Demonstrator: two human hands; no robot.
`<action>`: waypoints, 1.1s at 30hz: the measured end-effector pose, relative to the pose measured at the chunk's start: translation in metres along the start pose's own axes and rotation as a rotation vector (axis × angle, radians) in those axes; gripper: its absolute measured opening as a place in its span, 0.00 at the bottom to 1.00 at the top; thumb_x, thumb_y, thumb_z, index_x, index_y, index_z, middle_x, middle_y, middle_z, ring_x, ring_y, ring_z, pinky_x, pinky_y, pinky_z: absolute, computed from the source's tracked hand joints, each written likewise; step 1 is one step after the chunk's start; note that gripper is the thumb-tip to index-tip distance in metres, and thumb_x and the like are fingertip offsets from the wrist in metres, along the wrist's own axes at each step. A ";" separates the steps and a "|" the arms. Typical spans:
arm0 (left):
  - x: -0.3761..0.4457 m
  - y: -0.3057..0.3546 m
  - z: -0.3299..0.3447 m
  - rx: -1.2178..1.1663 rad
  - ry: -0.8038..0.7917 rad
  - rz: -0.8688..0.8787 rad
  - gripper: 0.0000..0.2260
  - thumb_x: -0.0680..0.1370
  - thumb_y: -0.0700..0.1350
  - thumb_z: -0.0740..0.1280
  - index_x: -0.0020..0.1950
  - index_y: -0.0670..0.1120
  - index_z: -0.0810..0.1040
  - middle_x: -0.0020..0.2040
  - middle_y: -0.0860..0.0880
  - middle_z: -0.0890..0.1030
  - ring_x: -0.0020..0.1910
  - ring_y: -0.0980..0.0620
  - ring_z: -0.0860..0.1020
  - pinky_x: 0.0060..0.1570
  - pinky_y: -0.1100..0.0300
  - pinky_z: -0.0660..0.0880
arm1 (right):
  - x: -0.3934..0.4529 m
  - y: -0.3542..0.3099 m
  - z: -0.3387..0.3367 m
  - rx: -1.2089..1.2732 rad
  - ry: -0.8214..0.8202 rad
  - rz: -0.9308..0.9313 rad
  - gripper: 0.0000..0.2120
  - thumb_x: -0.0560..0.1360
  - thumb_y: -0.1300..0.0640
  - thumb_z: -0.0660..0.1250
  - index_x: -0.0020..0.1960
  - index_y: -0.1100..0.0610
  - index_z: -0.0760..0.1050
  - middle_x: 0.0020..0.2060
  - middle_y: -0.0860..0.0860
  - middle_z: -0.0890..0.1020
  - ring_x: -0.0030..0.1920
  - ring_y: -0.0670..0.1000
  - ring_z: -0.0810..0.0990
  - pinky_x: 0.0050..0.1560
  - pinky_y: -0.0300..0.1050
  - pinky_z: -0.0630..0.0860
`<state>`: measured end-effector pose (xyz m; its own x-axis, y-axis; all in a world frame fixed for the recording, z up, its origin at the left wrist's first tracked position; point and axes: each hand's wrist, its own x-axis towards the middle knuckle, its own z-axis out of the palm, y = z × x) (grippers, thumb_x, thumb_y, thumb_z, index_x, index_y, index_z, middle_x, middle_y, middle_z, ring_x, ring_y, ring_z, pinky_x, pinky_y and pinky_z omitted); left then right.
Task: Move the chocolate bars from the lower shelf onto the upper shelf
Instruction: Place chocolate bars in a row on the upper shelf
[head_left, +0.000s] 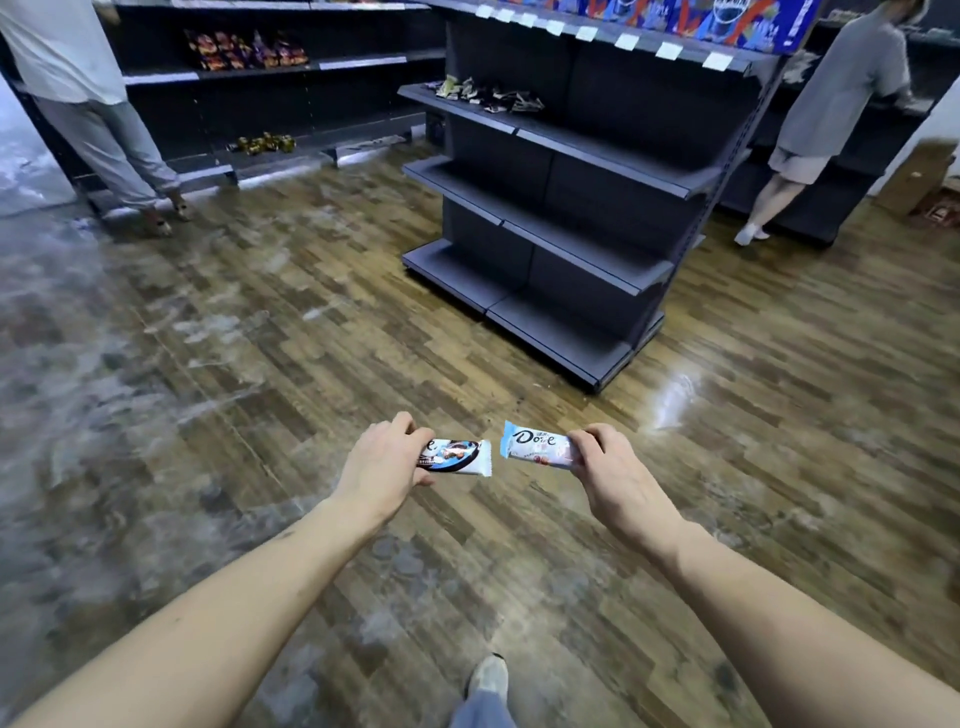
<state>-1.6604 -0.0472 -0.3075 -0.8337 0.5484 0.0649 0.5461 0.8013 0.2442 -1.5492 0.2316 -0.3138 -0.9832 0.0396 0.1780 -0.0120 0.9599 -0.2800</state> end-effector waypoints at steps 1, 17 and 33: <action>0.018 -0.004 0.002 0.012 0.006 -0.009 0.22 0.69 0.51 0.76 0.61 0.48 0.77 0.53 0.46 0.74 0.47 0.42 0.75 0.50 0.53 0.70 | 0.017 0.010 0.003 0.006 -0.004 0.011 0.15 0.83 0.53 0.56 0.67 0.57 0.67 0.59 0.52 0.68 0.58 0.54 0.68 0.59 0.47 0.71; 0.279 -0.038 -0.002 0.164 0.078 0.047 0.18 0.61 0.48 0.77 0.50 0.49 0.81 0.44 0.49 0.77 0.37 0.45 0.79 0.50 0.52 0.74 | 0.264 0.121 0.005 -0.031 -0.001 -0.002 0.18 0.78 0.61 0.64 0.66 0.56 0.67 0.59 0.50 0.69 0.56 0.52 0.68 0.56 0.44 0.72; 0.547 -0.157 -0.028 0.155 0.078 0.118 0.19 0.71 0.54 0.72 0.60 0.52 0.75 0.55 0.52 0.75 0.54 0.49 0.76 0.67 0.53 0.60 | 0.527 0.146 0.018 -0.124 0.049 0.071 0.16 0.80 0.51 0.56 0.60 0.60 0.72 0.55 0.54 0.73 0.50 0.56 0.72 0.52 0.50 0.73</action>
<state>-2.2042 0.1202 -0.2833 -0.7636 0.6253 0.1610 0.6415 0.7630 0.0795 -2.0721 0.3880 -0.2783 -0.9707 0.1195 0.2084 0.0831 0.9809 -0.1757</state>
